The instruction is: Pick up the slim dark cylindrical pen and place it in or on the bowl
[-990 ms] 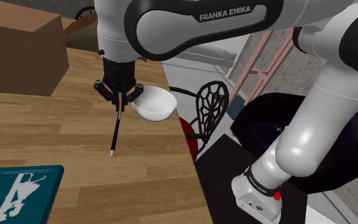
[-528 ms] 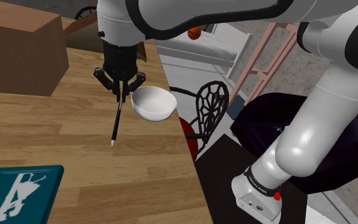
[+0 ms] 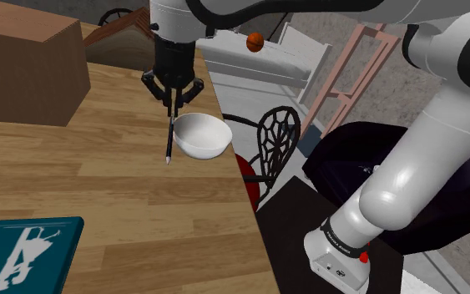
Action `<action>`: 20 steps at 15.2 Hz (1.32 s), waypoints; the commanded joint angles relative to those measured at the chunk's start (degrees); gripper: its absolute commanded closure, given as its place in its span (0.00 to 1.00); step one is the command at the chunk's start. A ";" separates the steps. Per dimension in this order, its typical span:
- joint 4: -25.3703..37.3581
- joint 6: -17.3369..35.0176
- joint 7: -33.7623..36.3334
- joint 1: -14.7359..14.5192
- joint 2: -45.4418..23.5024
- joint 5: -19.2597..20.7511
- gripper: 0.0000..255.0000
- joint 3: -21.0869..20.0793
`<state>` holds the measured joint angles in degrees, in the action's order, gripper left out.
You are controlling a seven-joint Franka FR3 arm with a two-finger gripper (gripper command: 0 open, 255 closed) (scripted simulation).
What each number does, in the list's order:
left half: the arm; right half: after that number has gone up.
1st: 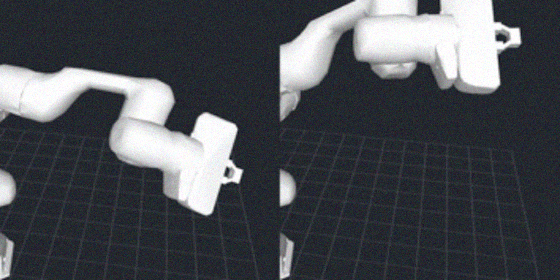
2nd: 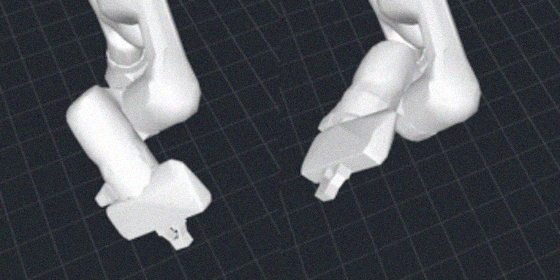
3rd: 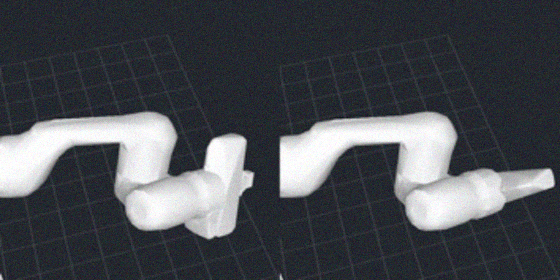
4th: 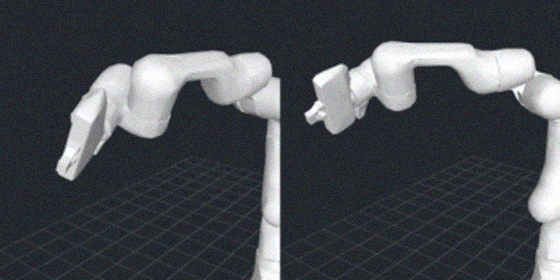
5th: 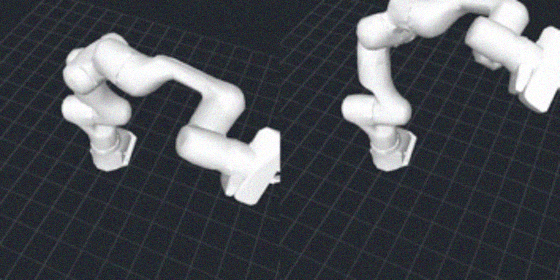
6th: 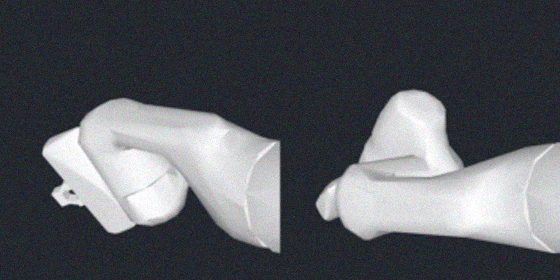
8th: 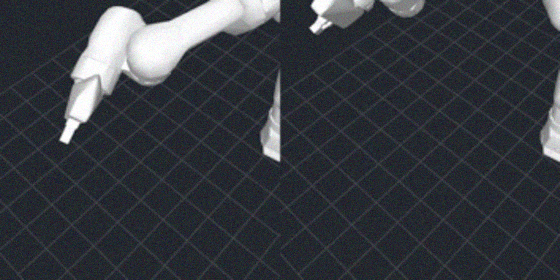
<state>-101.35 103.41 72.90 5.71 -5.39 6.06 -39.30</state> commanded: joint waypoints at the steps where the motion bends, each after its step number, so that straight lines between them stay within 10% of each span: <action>1: -1.77 0.71 -3.32 1.87 1.64 -1.03 1.00 1.21; 11: -2.88 0.97 -17.74 9.37 3.75 -2.13 1.00 7.87; 20: -8.60 7.66 -16.92 9.27 2.57 -1.32 1.00 7.86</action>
<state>-109.20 110.21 55.97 14.94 -2.72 4.66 -31.48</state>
